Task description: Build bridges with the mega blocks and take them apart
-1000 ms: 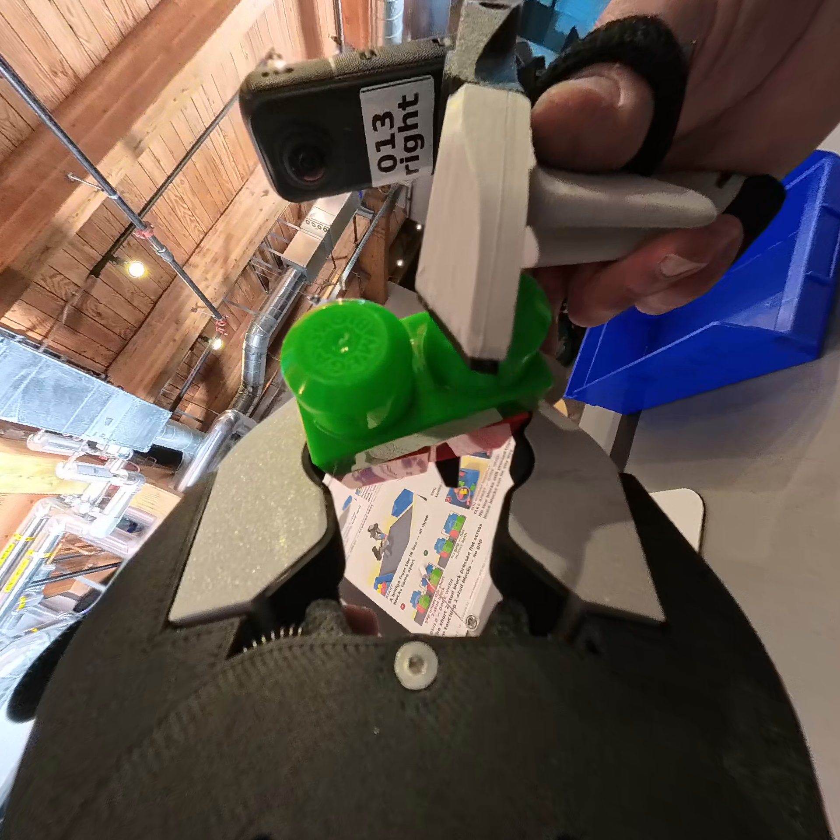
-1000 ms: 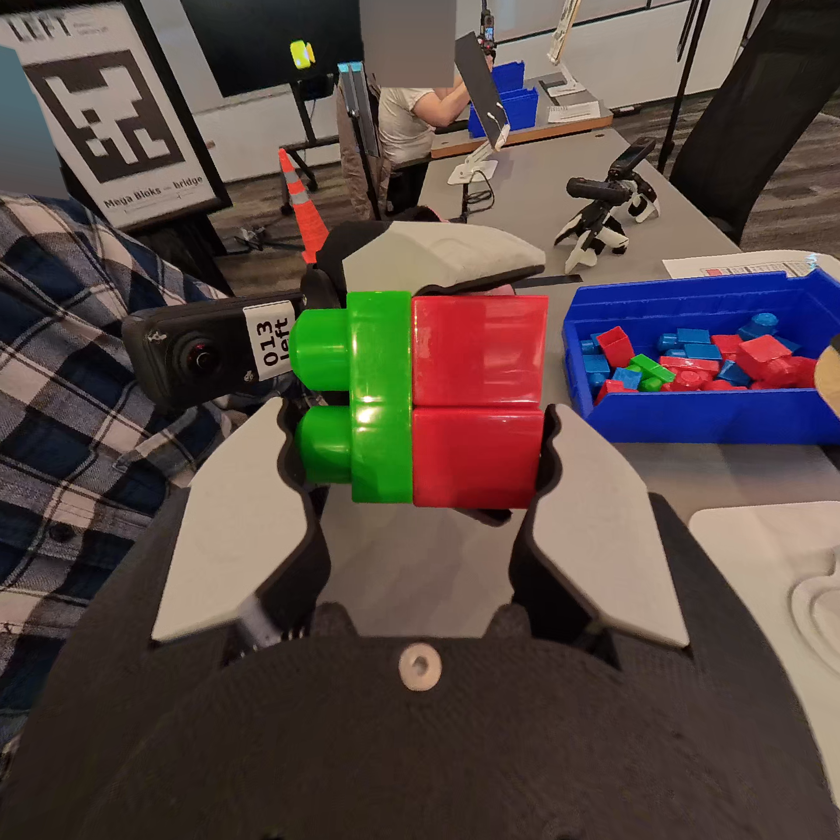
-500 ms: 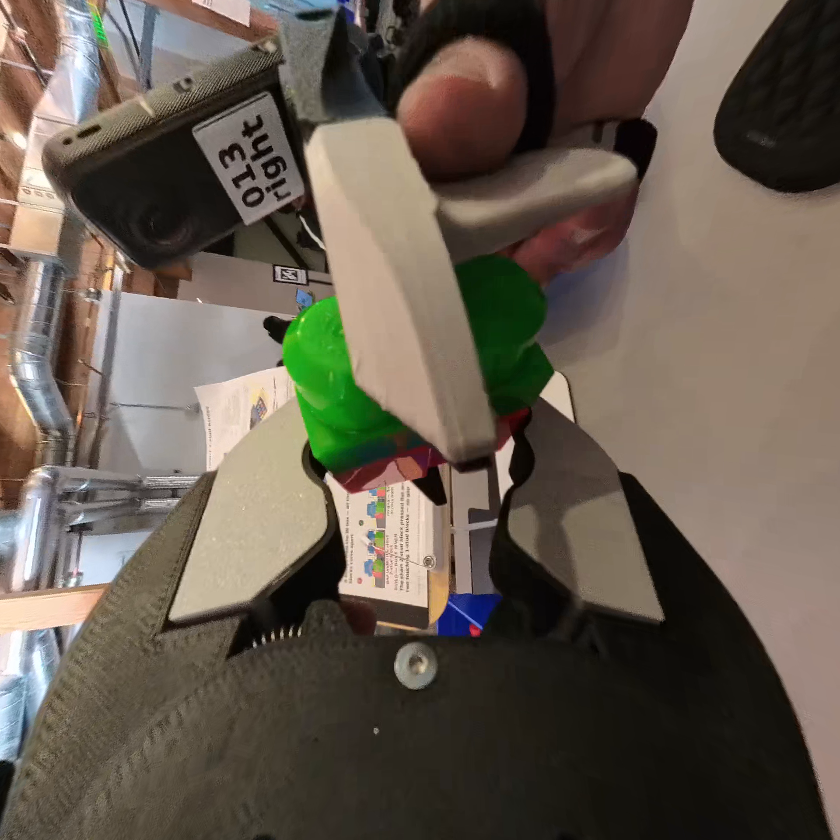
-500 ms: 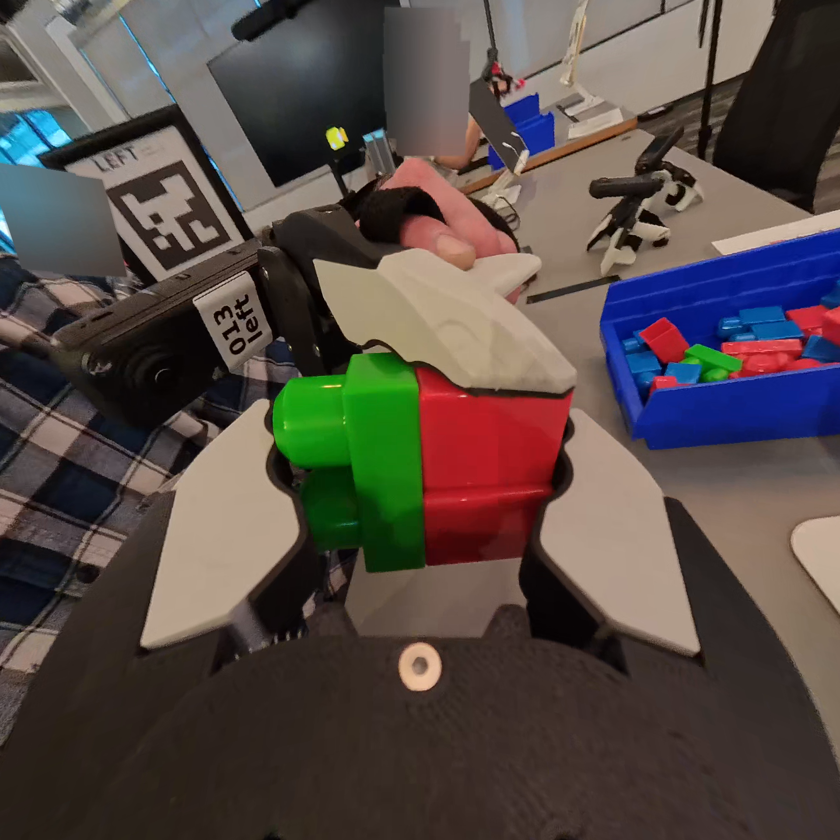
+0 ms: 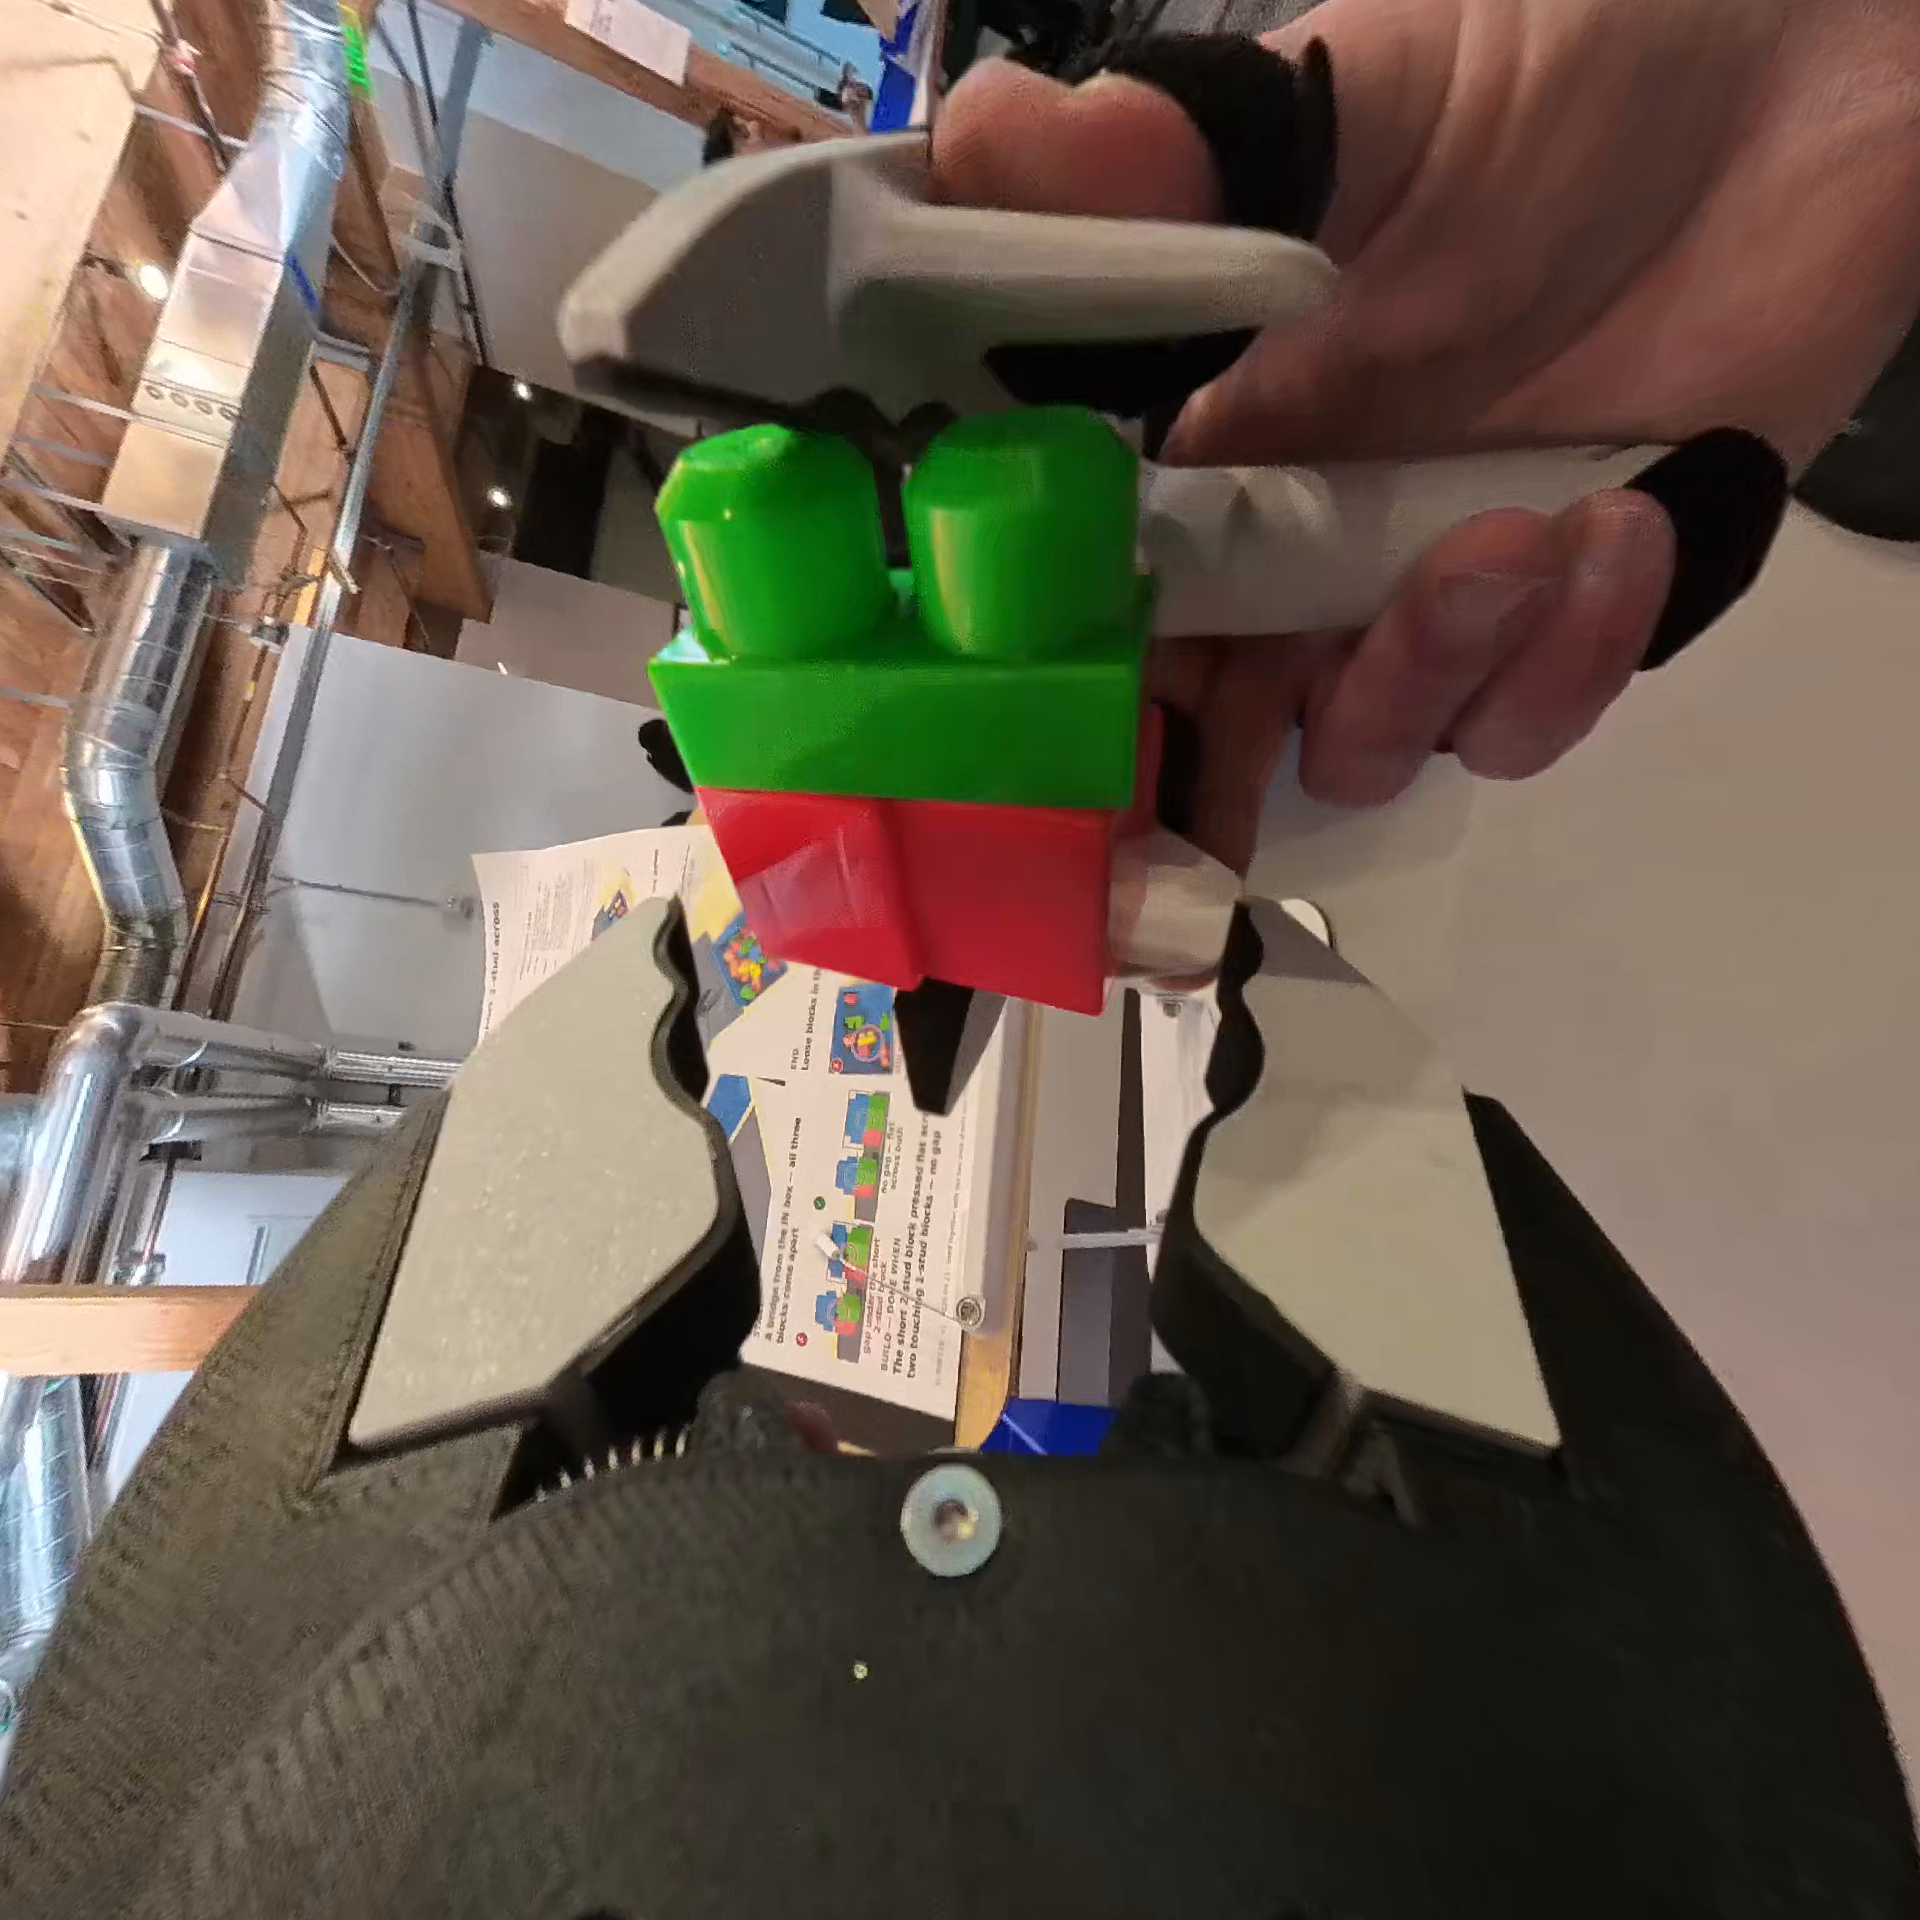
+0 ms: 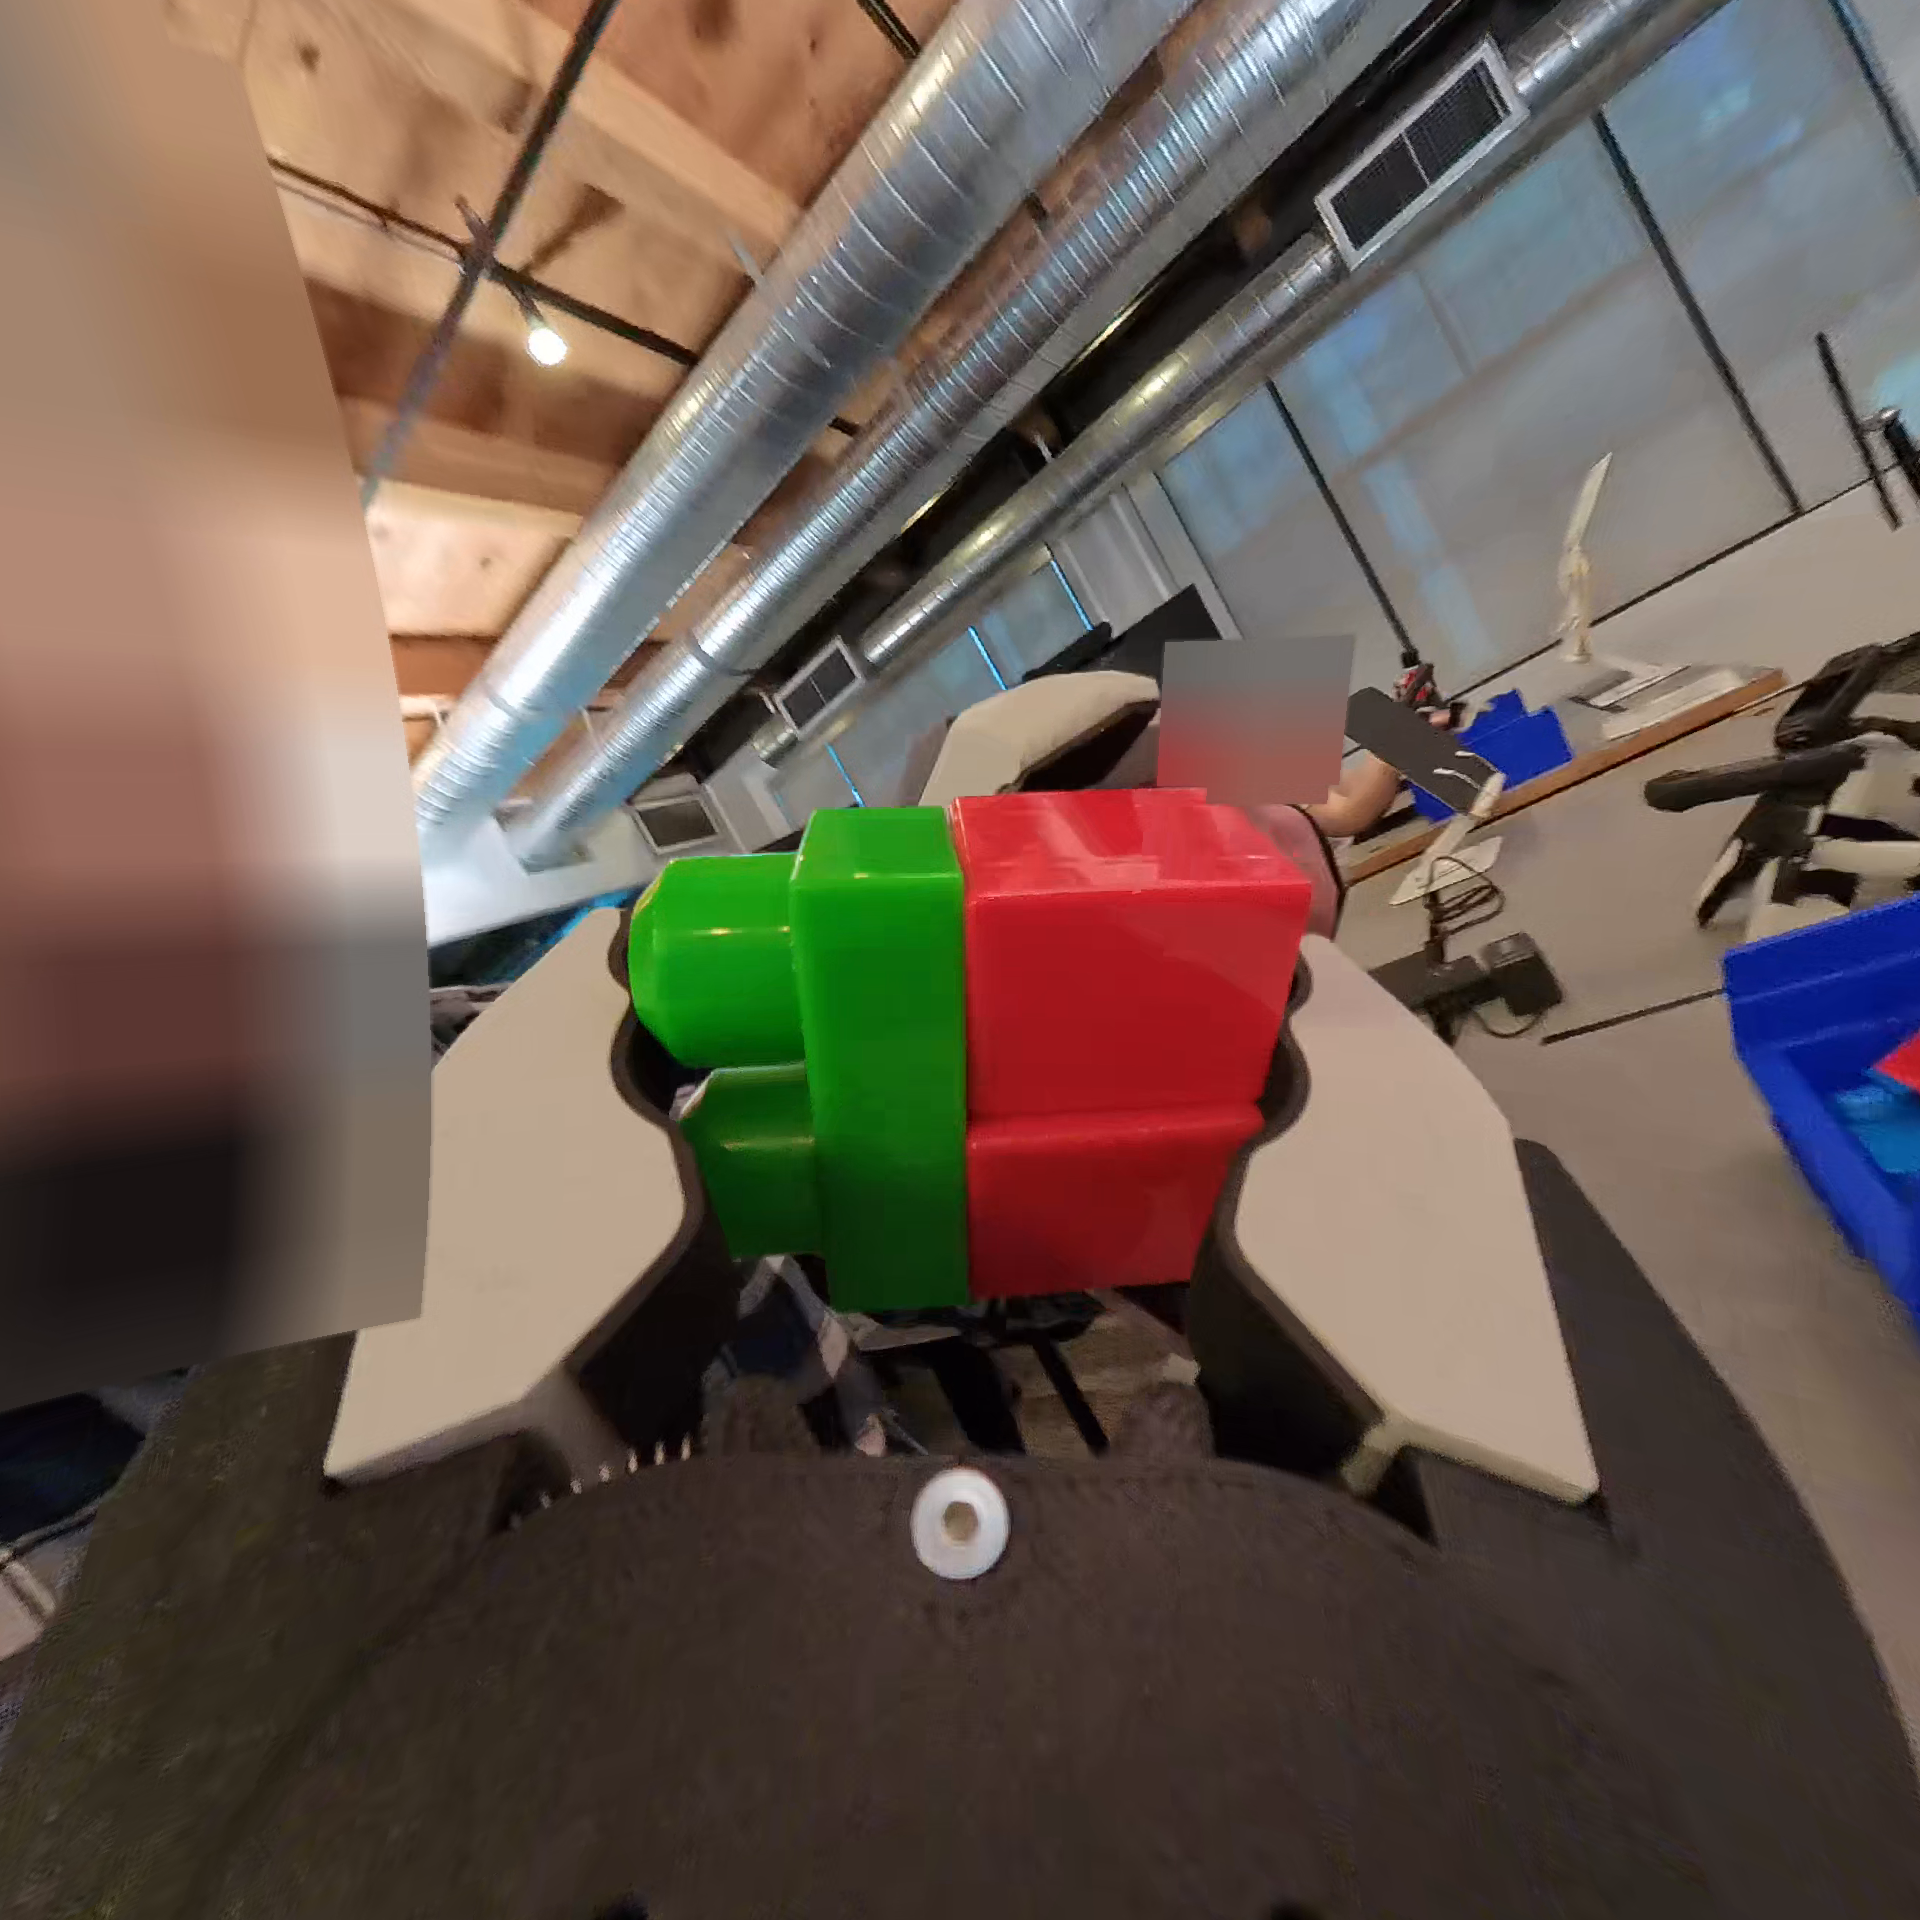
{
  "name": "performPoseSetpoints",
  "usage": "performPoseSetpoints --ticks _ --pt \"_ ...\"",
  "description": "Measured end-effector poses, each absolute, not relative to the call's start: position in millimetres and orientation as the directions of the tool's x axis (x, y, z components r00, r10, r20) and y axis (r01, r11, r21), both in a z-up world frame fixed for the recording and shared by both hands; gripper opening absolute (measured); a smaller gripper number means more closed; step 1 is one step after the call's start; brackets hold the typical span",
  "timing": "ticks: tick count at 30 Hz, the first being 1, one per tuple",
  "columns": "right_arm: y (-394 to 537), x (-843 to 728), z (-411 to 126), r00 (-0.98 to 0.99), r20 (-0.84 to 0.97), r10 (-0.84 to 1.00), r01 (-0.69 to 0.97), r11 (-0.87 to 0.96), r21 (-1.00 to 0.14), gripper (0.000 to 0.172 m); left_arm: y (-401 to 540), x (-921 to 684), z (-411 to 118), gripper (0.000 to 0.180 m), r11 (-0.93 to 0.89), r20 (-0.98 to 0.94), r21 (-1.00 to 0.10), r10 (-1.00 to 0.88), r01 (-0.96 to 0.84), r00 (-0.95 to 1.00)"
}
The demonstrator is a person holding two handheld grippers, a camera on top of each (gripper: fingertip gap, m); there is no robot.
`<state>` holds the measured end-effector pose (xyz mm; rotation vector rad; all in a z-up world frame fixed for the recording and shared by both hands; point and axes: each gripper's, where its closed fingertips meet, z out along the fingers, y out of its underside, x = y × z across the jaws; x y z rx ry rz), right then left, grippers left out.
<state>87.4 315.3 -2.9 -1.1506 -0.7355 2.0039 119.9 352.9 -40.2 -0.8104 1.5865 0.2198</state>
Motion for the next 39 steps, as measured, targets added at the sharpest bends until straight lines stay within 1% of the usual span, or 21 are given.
performPoseSetpoints --ticks 2,4,6,7,9,14,17,20,22,23,24,25,26,27,28,29,30,32,33,37,39 --pt "310.5 82.6 -7.5 -0.381 -0.505 0.774 -0.262 -0.614 -0.744 0.115 354.7 122.0 -45.5 0.092 0.729 -0.927 -0.310 -0.373 -0.610 0.026" --pt "303.6 76.4 -14.5 -0.414 -0.535 0.736 -0.194 -0.646 -0.739 0.115 353.7 124.9 -49.8 0.091 0.725 -0.911 -0.343 -0.411 -0.597 0.025" --pt "299.4 74.6 -19.8 -0.433 -0.557 0.708 -0.140 -0.664 -0.735 0.115 351.8 125.6 -55.4 0.094 0.722 -0.896 -0.358 -0.444 -0.591 0.001" --pt "298.0 75.2 -20.6 -0.441 -0.563 0.699 -0.121 -0.668 -0.734 0.115 349.6 125.8 -59.9 0.085 0.720 -0.882 -0.372 -0.470 -0.586 -0.018" --pt "297.8 73.7 -22.8 -0.438 -0.586 0.681 -0.090 -0.682 -0.726 0.114 348.9 125.0 -63.3 0.084 0.708 -0.864 -0.400 -0.503 -0.581 -0.018" --pt "312.1 69.9 -19.0 -0.373 -0.601 0.707 -0.135 -0.682 -0.718 0.119 358.7 122.2 -58.3 0.082 0.691 -0.873 -0.441 -0.477 -0.572 0.096" --pt "321.3 67.8 -19.6 -0.285 -0.597 0.750 -0.183 -0.654 -0.734 0.127 364.8 120.4 -59.1 0.082 0.649 -0.832 -0.525 -0.529 -0.551 0.170" --pt "326.2 78.5 -13.9 -0.169 -0.524 0.834 -0.241 -0.551 -0.799 0.131 355.2 119.6 -57.8 0.082 0.555 -0.655 -0.730 -0.735 -0.399 0.177" --pt "330.0 87.8 -12.4 0.017 -0.360 0.933 -0.214 -0.348 -0.913 0.136 343.5 116.8 -50.2 0.082 0.372 -0.401 -0.900 -0.911 -0.227 0.097" --pt "331.3 92.4 -13.3 0.126 -0.233 0.964 -0.149 -0.214 -0.966 0.134 336.9 113.6 -40.0 0.082 0.250 -0.255 -0.962 -0.966 -0.114 0.033" --pt "334.7 96.7 -15.8 0.244 -0.081 0.966 -0.040 -0.073 -0.996 0.135 330.5 110.1 -34.0 0.082 0.105 -0.101 -0.993 -0.992 -0.047 -0.071" --pt "334.4 100.4 -14.4 0.321 0.091 0.943 0.072 0.071 -0.995 0.137 327.4 106.8 -29.6 0.082 -0.015 0.016 -1.000 -0.987 -0.006 -0.159" --pt "331.7 103.2 -7.6 0.366 0.259 0.894 0.157 0.215 -0.964 0.133 326.7 103.6 -25.2 0.082 -0.087 0.076 -0.995 -0.973 0.043 -0.216" --pt "329.2 104.7 -1.4 0.394 0.424 0.816 0.254 0.347 -0.903 0.131 321.4 100.5 -22.9 0.082 -0.157 0.130 -0.985 -0.945 0.065 -0.301" --pt "327.6 104.7 1.4 0.393 0.574 0.718 0.369 0.449 -0.814 0.128 315.2 98.2 -21.9 0.082 -0.227 0.184 -0.972 -0.903 0.067 -0.388" --pt "326.7 103.1 2.6 0.363 0.699 0.616 0.478 0.521 -0.707 0.126 313.4 98.9 -23.4 0.082 -0.261 0.210 -0.963 -0.881 0.066 -0.424" --pt "325.6 98.8 2.2 0.312 0.786 0.534 0.560 0.565 -0.606 0.126 309.5 99.8 -26.7 0.082 -0.268 0.214 -0.962 -0.863 0.057 -0.458" --pt "327.4 87.7 -5.3 0.197 0.868 0.455 0.666 0.588 -0.459 0.131 300.0 102.4 -33.7 0.082 -0.309 0.254 -0.951 -0.802 0.011 -0.541" --pt "329.2 82.9 -10.7 0.145 0.885 0.443 0.692 0.593 -0.411 0.133 295.9 103.6 -35.5 0.082 -0.322 0.264 -0.947 -0.777 0.001 -0.572" --pt "340.9 75.5 -30.6 0.033 0.890 0.454 0.753 0.575 -0.321 0.138 282.7 104.2 -35.1 0.082 -0.347 0.262 -0.938 -0.710 0.000 -0.654" --pt "340.6 72.0 -35.5 0.009 0.891 0.454 0.756 0.580 -0.303 0.129 279.8 104.5 -33.0 0.082 -0.357 0.261 -0.934 -0.692 0.005 -0.673"
